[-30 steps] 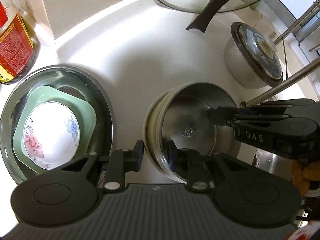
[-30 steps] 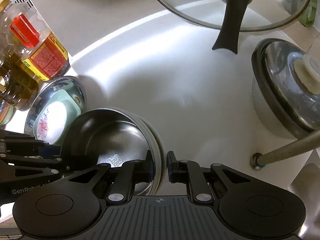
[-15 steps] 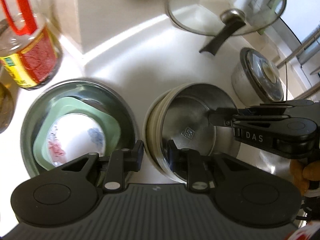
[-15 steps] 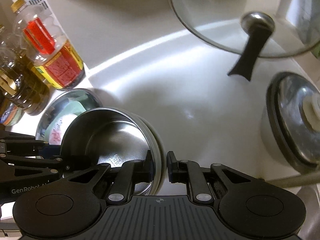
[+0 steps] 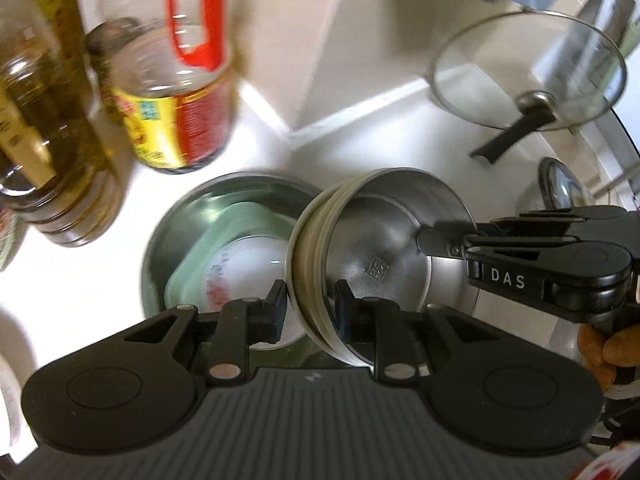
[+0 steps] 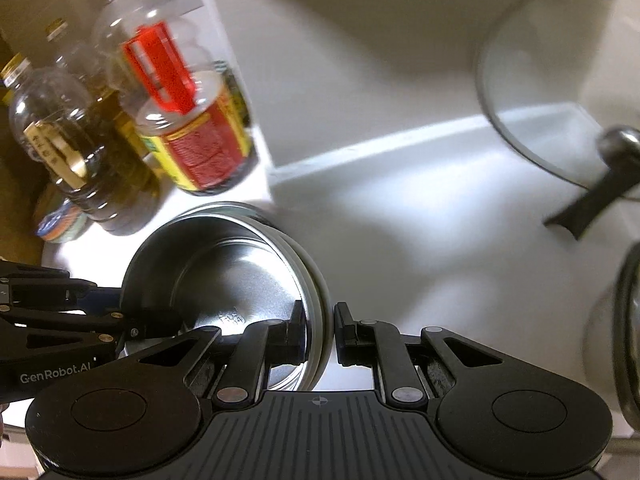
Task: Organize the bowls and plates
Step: 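Lower the bowl stack onto the saucer in the steel tray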
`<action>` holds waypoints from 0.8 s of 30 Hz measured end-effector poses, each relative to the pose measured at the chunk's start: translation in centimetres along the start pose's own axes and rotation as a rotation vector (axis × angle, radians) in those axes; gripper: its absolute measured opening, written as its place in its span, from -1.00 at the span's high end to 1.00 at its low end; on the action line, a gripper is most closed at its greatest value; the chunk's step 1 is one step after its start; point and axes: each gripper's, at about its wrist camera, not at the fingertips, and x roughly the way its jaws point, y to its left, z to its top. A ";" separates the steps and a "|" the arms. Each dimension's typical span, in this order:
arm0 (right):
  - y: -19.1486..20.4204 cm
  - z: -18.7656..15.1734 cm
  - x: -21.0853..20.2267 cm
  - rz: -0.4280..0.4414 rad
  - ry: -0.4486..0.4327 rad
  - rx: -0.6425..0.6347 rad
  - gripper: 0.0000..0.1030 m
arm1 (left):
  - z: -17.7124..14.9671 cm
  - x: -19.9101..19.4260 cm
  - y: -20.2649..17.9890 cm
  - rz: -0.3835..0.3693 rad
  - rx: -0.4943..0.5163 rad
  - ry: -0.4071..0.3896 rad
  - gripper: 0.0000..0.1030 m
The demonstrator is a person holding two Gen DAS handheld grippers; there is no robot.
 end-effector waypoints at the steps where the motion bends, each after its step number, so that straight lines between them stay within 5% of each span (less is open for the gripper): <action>1: 0.5 0.3 0.3 0.005 0.003 -0.011 0.72 | -0.1 0.0 0.5 0.006 -0.009 0.000 0.57; 24: 4.7 2.4 6.4 0.042 0.106 -0.075 0.73 | -0.5 2.1 5.8 0.048 -0.083 0.060 0.59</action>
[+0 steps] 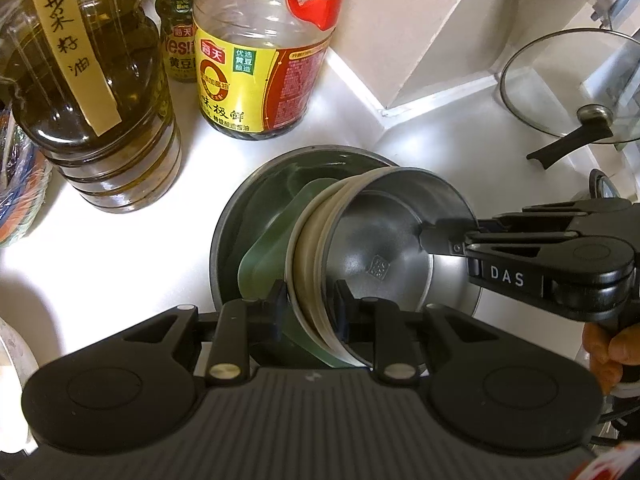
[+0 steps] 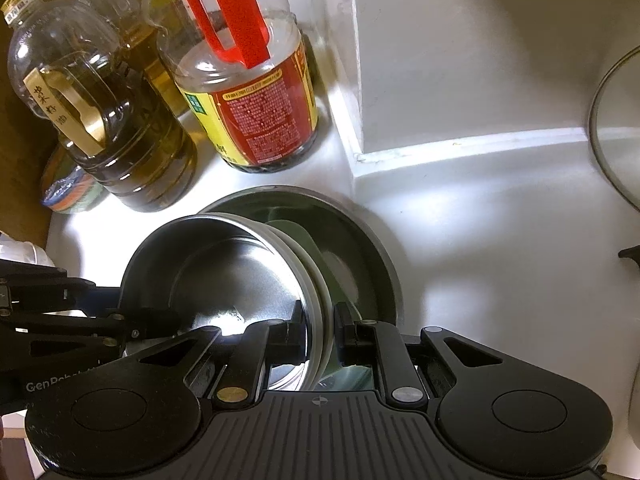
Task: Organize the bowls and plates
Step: 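Lower the bowl stack onto the saucer in the steel tray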
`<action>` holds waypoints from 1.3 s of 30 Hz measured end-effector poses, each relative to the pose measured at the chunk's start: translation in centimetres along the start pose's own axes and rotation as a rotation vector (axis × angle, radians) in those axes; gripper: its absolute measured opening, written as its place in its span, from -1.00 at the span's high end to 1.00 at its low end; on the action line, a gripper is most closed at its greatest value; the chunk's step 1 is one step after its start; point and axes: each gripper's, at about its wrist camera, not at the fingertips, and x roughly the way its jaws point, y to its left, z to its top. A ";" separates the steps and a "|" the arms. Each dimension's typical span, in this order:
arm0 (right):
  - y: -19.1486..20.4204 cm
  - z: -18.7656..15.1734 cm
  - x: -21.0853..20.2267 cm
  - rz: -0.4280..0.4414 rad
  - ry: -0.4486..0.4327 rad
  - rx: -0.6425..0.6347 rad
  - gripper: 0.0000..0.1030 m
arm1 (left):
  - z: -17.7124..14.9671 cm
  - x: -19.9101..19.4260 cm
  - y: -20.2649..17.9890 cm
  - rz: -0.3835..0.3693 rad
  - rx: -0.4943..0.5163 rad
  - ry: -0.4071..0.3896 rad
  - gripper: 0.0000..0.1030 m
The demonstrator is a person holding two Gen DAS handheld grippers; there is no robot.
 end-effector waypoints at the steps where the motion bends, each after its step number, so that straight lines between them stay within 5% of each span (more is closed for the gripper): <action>1: 0.0 0.1 0.1 -0.001 0.004 0.003 0.73 | 0.1 0.1 0.0 -0.001 0.000 0.005 0.59; 39: -0.2 -0.3 1.0 -0.007 -0.028 0.064 0.73 | 0.6 1.2 0.6 0.006 0.018 -0.016 0.56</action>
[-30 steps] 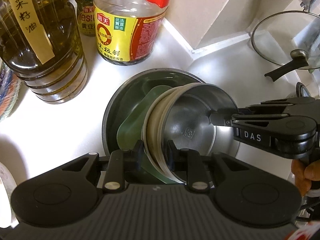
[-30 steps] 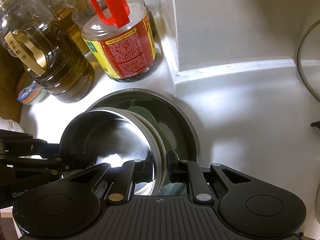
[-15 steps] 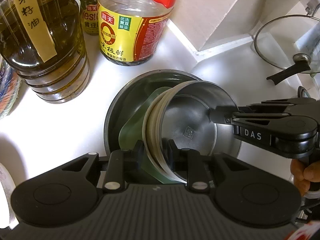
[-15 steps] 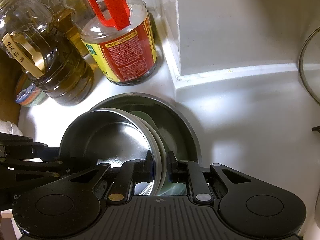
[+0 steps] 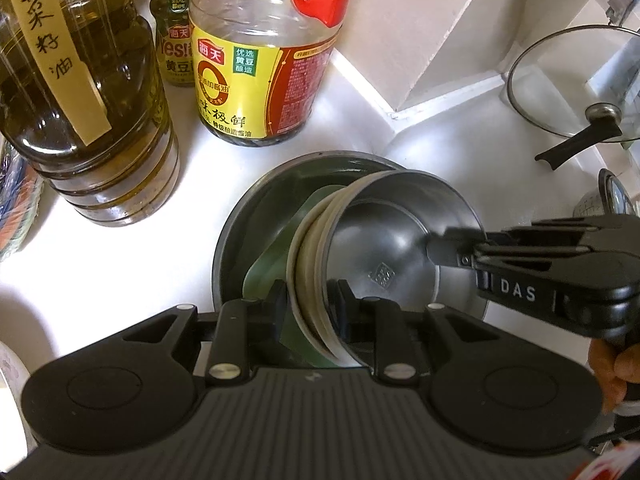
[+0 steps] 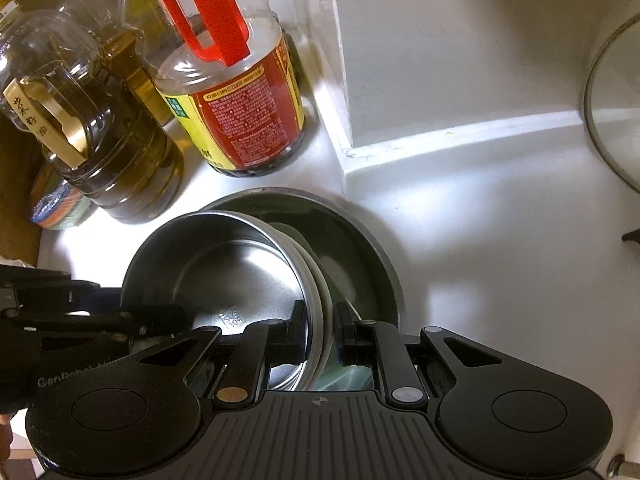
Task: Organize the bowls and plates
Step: 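Lower the bowl stack onto the saucer in the steel tray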
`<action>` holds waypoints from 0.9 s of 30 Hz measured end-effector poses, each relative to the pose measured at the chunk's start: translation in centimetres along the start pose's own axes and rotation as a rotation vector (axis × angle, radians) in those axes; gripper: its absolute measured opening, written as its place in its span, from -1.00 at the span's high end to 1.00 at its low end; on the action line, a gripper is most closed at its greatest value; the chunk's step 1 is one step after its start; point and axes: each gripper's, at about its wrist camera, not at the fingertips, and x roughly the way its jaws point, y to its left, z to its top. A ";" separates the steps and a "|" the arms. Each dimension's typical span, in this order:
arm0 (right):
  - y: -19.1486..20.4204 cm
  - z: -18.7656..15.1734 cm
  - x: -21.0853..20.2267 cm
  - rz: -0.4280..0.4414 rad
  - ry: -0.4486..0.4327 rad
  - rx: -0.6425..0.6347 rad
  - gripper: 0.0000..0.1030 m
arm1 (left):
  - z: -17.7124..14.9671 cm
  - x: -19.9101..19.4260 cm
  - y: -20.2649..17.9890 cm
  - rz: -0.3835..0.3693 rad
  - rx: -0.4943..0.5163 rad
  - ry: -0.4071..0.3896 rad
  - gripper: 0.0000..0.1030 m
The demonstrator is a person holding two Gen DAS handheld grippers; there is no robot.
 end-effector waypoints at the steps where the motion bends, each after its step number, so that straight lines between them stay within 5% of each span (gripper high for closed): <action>1: 0.0 -0.1 0.0 0.001 0.003 0.002 0.73 | 0.0 0.0 0.0 0.001 0.004 0.000 0.56; 23: -0.1 -0.4 -0.4 -0.007 -0.004 0.026 0.67 | 0.3 -0.1 -0.3 -0.002 0.025 -0.025 0.53; 27: 0.0 -0.5 -1.2 0.000 -0.030 0.010 0.53 | 0.3 -0.7 -0.7 0.003 0.037 -0.046 0.47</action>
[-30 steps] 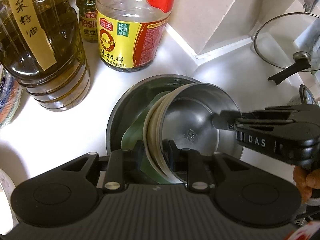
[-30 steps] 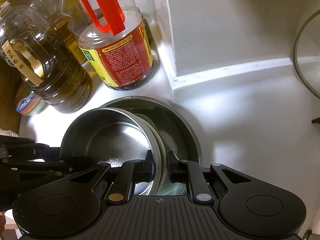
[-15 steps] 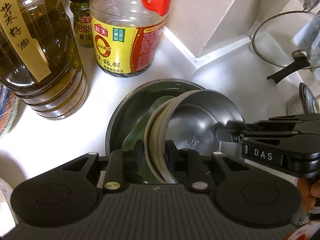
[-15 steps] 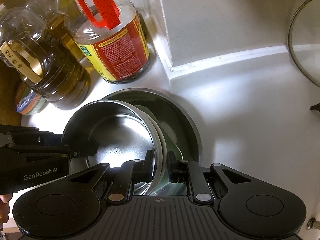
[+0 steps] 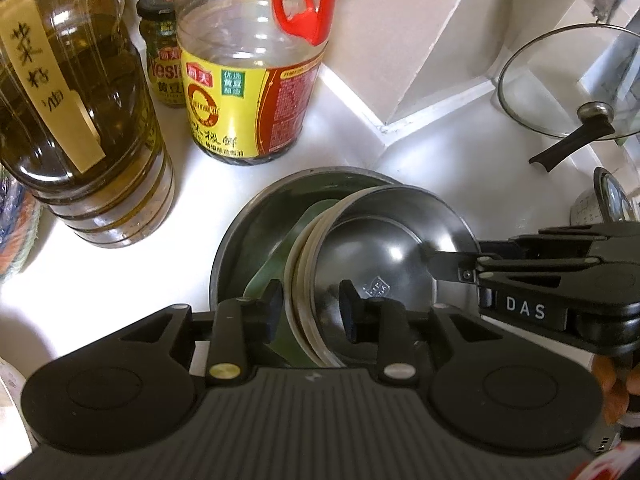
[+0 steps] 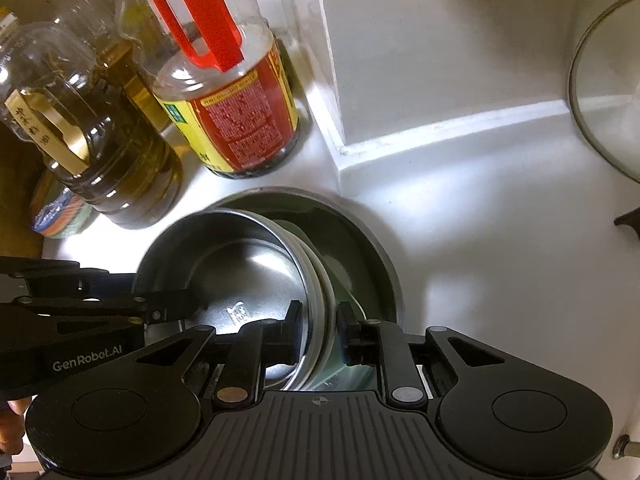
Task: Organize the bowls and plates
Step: 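Lower the bowl stack onto the saucer in the steel tray, then open the right gripper and release the bowl stack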
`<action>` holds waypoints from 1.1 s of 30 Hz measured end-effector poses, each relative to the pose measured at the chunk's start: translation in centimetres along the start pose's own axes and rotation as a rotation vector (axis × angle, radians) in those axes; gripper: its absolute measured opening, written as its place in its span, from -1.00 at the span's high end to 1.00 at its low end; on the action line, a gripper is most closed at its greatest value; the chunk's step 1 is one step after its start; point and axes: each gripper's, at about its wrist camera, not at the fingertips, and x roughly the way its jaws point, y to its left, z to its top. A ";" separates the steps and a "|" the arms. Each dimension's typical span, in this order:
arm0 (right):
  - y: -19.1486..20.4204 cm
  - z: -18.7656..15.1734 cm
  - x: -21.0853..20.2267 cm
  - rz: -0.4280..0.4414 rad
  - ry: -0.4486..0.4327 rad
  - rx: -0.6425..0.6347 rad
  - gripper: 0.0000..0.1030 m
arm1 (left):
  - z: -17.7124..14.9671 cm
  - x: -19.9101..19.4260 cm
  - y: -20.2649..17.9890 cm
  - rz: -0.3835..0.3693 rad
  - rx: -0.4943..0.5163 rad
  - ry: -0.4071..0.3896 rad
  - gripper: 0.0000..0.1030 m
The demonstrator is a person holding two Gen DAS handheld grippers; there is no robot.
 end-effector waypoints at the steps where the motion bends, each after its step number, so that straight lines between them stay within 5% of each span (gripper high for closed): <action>1: 0.1 0.0 -0.2 0.001 -0.008 -0.003 0.47 | 0.0 -0.2 -0.1 0.003 0.003 -0.008 0.46; 4: 0.2 -0.1 -1.1 0.005 -0.039 -0.012 0.05 | -0.2 -1.2 -0.5 0.013 0.017 -0.037 0.35; 11: 0.2 -1.0 -3.0 0.040 -0.094 -0.010 0.00 | -1.0 -3.8 -1.4 0.056 0.069 -0.122 0.22; 17: 0.4 -3.0 -5.2 0.050 -0.163 -0.016 -0.31 | -2.7 -6.2 -2.2 0.093 0.105 -0.202 -0.06; 33: 0.9 -9.6 -8.0 0.066 -0.257 -0.020 -0.35 | -9.4 -10.0 -4.3 0.141 0.086 -0.302 -0.20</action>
